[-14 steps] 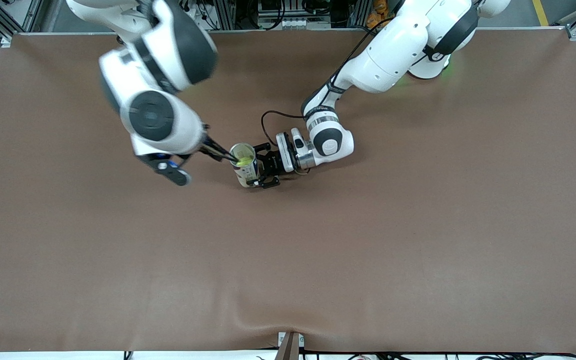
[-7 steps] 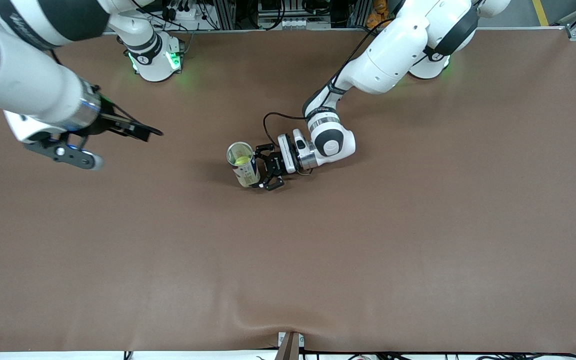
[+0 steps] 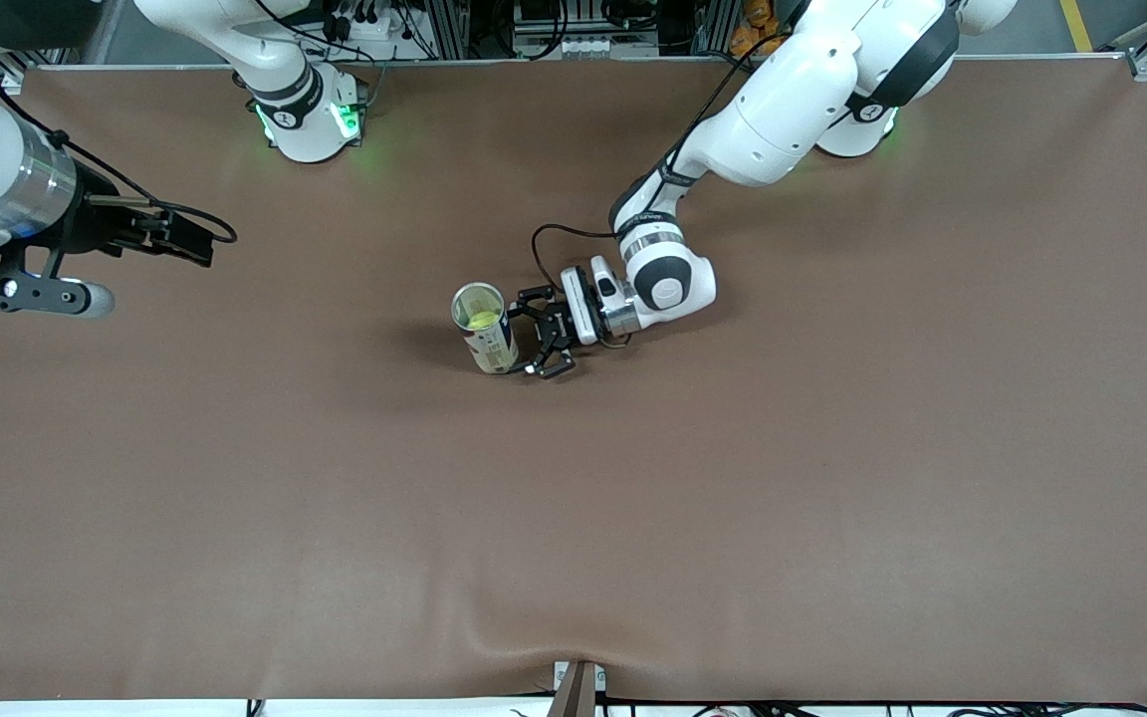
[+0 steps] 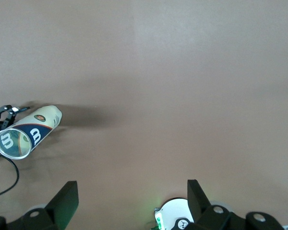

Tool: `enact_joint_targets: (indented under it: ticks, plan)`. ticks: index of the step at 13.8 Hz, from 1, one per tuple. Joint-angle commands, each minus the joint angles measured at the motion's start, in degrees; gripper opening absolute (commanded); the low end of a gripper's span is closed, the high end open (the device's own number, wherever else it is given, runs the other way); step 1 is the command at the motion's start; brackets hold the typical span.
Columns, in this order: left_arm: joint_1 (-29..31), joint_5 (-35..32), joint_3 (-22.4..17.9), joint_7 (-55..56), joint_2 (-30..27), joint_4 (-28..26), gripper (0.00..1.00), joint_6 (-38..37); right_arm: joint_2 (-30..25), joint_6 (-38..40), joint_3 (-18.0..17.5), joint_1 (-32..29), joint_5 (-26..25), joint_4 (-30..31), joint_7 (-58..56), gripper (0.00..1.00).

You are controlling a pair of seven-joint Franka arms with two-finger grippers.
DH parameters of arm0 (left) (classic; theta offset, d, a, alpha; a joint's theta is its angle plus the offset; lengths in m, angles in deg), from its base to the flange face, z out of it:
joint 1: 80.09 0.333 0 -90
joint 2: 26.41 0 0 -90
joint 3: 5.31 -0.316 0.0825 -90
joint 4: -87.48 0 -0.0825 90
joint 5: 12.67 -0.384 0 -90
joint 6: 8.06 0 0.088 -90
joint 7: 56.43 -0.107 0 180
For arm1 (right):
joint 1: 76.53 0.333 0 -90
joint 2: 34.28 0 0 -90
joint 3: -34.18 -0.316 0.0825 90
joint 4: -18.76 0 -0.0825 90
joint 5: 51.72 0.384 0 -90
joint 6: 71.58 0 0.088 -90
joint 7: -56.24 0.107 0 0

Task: Insert tennis ball vertically with right arm
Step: 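Withdraw the right gripper to rest while the left gripper releases the can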

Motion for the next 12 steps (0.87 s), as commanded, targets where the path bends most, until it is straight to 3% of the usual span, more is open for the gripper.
enact_joint_targets:
  ticks: [1,3,6,9,10,12]
  plan:
    - [2.77,2.56,2.11,-13.49,-6.07,-7.18,1.0,0.6,-2.27,-1.06,-0.89,-0.43,-0.55,2.3,-1.47,1.0]
    - [4.43,-0.32,2.11,-10.86,-8.53,-9.38,1.0,0.69,-2.36,-1.5,-0.8,-0.78,-0.55,2.38,-4.87,1.0]
    - [7.86,-11.38,2.11,-1.64,-12.93,-12.63,1.0,0.69,-2.36,-2.29,-0.89,-2.8,-0.55,2.56,-10.07,1.0]
    - [11.11,-16.58,2.11,1.63,-15.57,-15.36,1.0,0.61,-2.62,-3.78,-0.97,-7.71,-1.59,3.78,-17.0,1.0]
    - [12.43,-19.91,2.11,3.38,-16.45,-16.15,1.0,0.6,-3.84,-5.88,-1.06,-10.51,-1.86,6.23,-19.81,1.0]
    - [15.07,-27.37,2.2,8.73,-19.43,-18.52,1.0,0.52,-12.24,-15.69,-0.98,-12.99,-1.52,19.28,-24.92,1.0]
